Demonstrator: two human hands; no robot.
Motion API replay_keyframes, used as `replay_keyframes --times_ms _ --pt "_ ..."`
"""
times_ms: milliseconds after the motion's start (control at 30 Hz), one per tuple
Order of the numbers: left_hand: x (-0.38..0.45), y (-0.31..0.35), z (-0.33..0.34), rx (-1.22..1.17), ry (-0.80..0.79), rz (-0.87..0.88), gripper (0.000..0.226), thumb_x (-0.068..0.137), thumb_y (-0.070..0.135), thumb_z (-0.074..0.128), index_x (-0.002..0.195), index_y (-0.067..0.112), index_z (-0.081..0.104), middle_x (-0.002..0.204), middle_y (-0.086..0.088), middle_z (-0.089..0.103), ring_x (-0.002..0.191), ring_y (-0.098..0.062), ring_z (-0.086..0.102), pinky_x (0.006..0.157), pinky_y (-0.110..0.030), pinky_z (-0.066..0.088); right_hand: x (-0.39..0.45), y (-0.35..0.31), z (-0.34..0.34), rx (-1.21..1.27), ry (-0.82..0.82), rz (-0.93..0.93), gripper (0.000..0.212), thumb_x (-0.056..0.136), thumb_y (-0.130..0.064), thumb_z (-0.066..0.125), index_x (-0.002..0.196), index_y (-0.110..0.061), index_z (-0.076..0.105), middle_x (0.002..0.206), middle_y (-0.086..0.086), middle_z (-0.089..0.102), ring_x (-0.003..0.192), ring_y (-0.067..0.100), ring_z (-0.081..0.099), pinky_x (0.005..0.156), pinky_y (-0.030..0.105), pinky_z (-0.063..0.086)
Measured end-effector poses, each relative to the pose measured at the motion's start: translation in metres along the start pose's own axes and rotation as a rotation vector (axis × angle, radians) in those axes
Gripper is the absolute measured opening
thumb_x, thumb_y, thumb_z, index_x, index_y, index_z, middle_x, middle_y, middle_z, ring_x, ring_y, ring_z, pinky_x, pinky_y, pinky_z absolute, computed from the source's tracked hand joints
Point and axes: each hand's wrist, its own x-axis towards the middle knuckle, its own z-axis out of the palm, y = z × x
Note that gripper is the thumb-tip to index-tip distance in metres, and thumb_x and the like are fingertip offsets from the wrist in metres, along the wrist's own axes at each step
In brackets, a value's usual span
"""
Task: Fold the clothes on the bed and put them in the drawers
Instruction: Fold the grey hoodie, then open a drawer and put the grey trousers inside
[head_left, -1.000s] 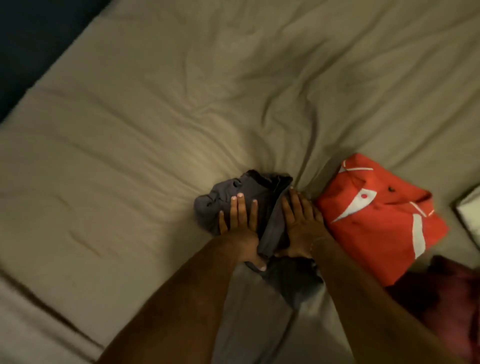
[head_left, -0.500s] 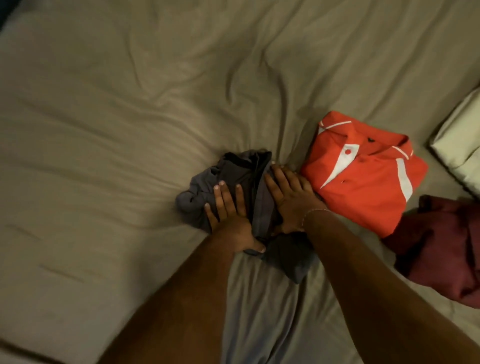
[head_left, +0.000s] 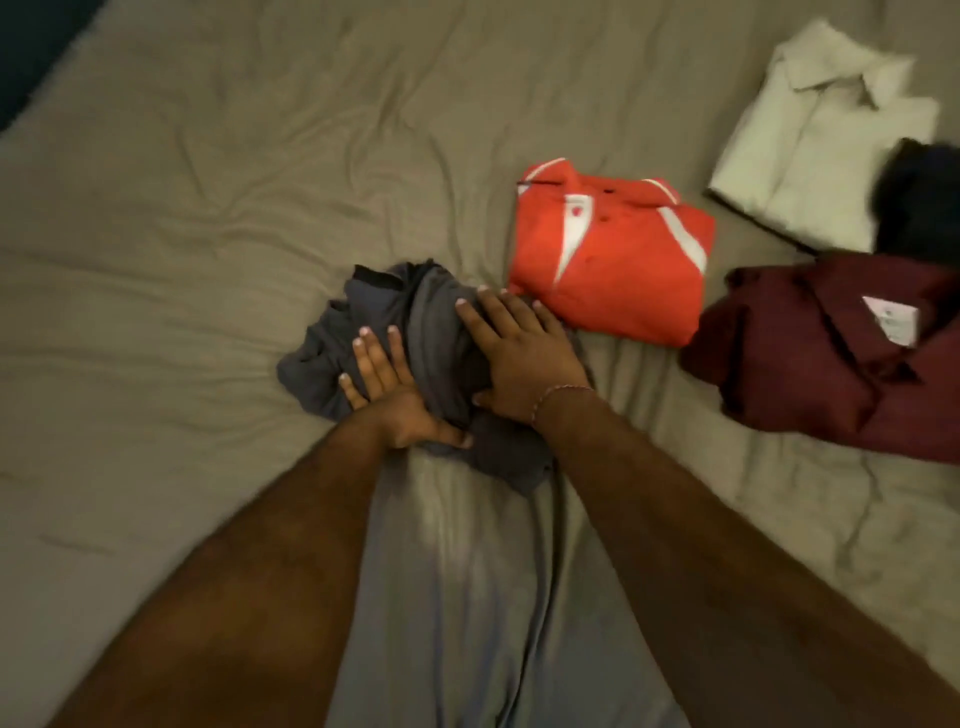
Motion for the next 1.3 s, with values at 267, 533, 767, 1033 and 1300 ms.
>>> replay_keyframes --times_ms 267,533,767,1033,1300 --pt "-0.121 0.032 0.020 0.149 0.513 0.193 0.139 0.070 0.060 0.084 0.165 0.016 -0.008 0.172 -0.018 -0.012 0.160 -0.037 0.001 0.121 -0.071 0.009 -0.241 -0.002 -0.029 0.193 0.227 0.368 0.087 0.090 -0.047 0.057 0.164 -0.026 0.016 0.171 0.005 0.015 0.153 0.029 0.024 0.122 0.051 0.024" --pt "-0.360 0.083 0.129 0.188 0.373 0.765 0.097 0.088 0.060 0.043 0.166 0.022 0.003 0.174 -0.008 0.007 0.155 -0.030 0.022 0.120 -0.062 0.022 -0.489 -0.066 -0.009 0.308 0.269 0.670 0.084 0.095 -0.047 0.052 0.165 -0.028 0.010 0.173 0.004 0.005 0.156 0.028 0.017 0.124 0.053 0.022" --pt "-0.535 0.074 0.171 0.202 0.328 0.903 0.094 0.086 0.063 0.036 0.166 0.018 0.016 0.171 -0.007 0.021 0.155 -0.027 0.027 0.121 -0.056 0.028 -0.675 -0.101 -0.025 0.286 0.340 0.790 0.080 0.098 -0.049 0.048 0.165 -0.026 0.010 0.173 0.005 0.002 0.156 0.028 0.016 0.124 0.053 0.022" --pt "-0.686 0.086 0.180 0.275 0.171 1.025 0.085 0.096 0.047 0.056 0.166 0.024 0.014 0.172 0.001 0.018 0.157 -0.018 0.020 0.125 -0.049 0.020 -0.803 -0.147 -0.071 0.336 0.353 0.920 0.080 0.096 -0.046 0.053 0.163 -0.024 0.017 0.172 0.006 0.010 0.152 0.027 0.023 0.122 0.049 0.027" --pt "-0.773 0.059 0.235 0.443 -0.017 1.286 0.081 0.096 0.043 0.056 0.165 0.024 0.018 0.171 -0.004 0.022 0.156 -0.020 0.023 0.123 -0.046 0.020 -0.914 -0.226 -0.030 0.329 0.336 1.177 0.082 0.093 -0.045 0.058 0.163 -0.022 0.021 0.170 0.009 0.016 0.147 0.032 0.031 0.117 0.050 0.033"
